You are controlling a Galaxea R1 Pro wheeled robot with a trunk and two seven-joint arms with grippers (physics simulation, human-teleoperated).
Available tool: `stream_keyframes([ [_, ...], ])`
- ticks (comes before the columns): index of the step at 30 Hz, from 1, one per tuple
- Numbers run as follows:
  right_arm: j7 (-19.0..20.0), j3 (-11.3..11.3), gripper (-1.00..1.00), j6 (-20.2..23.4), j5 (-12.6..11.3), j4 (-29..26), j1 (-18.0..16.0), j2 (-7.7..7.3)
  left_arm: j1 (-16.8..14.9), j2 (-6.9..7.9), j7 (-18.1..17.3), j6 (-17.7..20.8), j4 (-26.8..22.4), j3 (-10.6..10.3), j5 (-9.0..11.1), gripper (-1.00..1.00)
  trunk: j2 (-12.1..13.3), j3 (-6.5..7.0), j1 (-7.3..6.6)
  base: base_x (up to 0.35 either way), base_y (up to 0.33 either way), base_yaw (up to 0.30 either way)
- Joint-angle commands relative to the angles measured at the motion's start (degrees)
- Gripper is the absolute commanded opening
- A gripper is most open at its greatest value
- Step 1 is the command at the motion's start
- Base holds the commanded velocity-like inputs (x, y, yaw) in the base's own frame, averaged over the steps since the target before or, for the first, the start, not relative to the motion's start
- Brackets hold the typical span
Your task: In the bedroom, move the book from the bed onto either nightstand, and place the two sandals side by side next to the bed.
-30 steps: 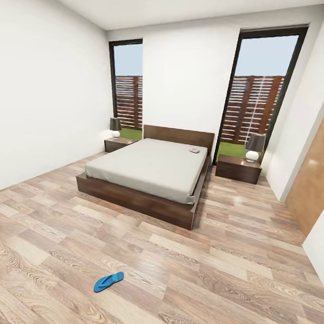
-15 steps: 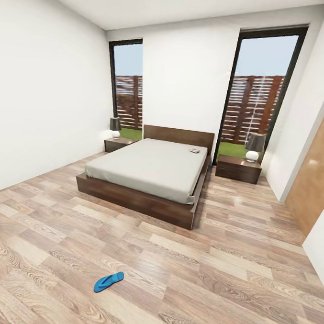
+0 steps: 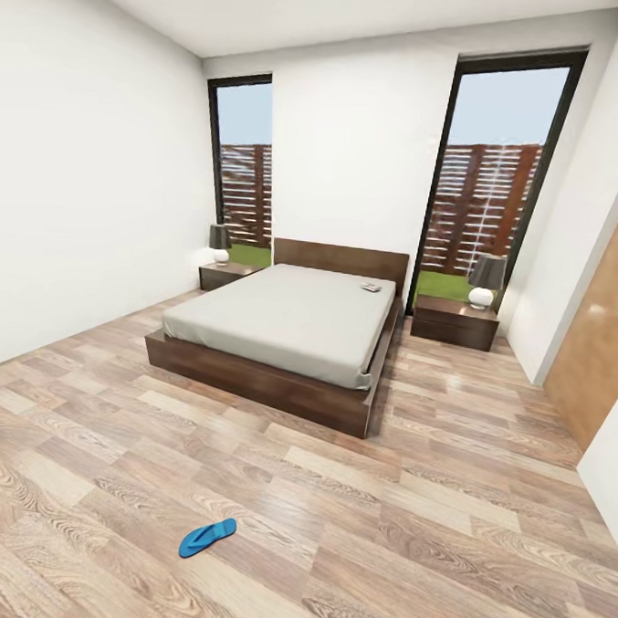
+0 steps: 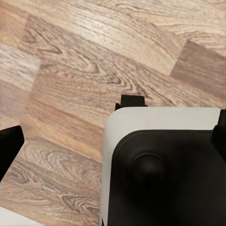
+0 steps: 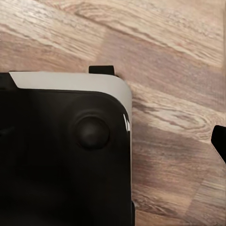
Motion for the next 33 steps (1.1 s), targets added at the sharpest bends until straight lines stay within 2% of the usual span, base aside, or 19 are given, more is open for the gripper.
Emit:
stream_keyframes([
  [1, -0.09, -0.04, 1.0, -0.16, -0.04, -0.49, -0.03, -0.01, -0.08, -0.02, -0.03, 0.0, -0.09, 0.24, 0.08, 1.0, -0.03, -0.05, 0.0, 0.0, 0.0, 0.0],
  [4, -0.06, -0.06, 1.0, -0.09, -0.03, -2.19, -0.03, -0.04, -0.38, -0.02, -0.07, 0.13, -0.31, 0.3, 0.26, 1.0, -0.03, -0.05, 0.0, 0.0, 0.0, 0.0],
  [7, -0.01, -0.08, 1.0, -0.02, -0.02, -3.94, -0.03, -0.21, -0.96, -0.02, -0.1, 0.37, -1.18, 0.38, 1.46, 1.0, -0.03, -0.05, 0.0, 0.0, 0.0, 0.0],
  [13, 0.24, -0.25, 1.0, 0.8, -0.15, -7.28, -0.03, -2.28, -1.83, 0.42, -0.2, 2.87, -4.31, 0.54, 7.45, 1.0, -0.03, -0.05, 0.0, 0.0, 0.0, 0.0],
  [18, 0.49, -0.45, 1.0, 4.95, -1.25, -11.56, -0.07, -4.41, -2.42, 1.34, -0.27, 6.92, -8.4, 0.58, 12.48, 1.0, -0.03, -0.05, 0.0, 0.0, 0.0, 0.0],
  [22, 0.55, -0.51, 1.0, 10.88, -3.54, -16.13, -0.1, -5.55, -2.69, 2.43, -0.2, 10.06, -12.09, 0.66, 15.7, 1.0, -0.03, -0.05, 0.0, 0.0, 0.0, 0.0],
  [27, 0.56, -0.54, 1.0, 19.57, -7.71, -21.63, -0.39, -6.39, -2.84, 3.58, -0.08, 13.02, -16.6, 0.73, 20.38, 1.0, -0.03, -0.05, 0.0, 0.0, 0.0, 0.0],
  [33, 0.33, -0.55, 1.0, 27.47, -12.98, -25.36, -2.83, -6.71, -3.04, 4.82, 0.01, 15.39, -21.66, 0.76, 28.21, 1.0, -0.03, -0.05, 0.0, 0.0, 0.0, 0.0],
])
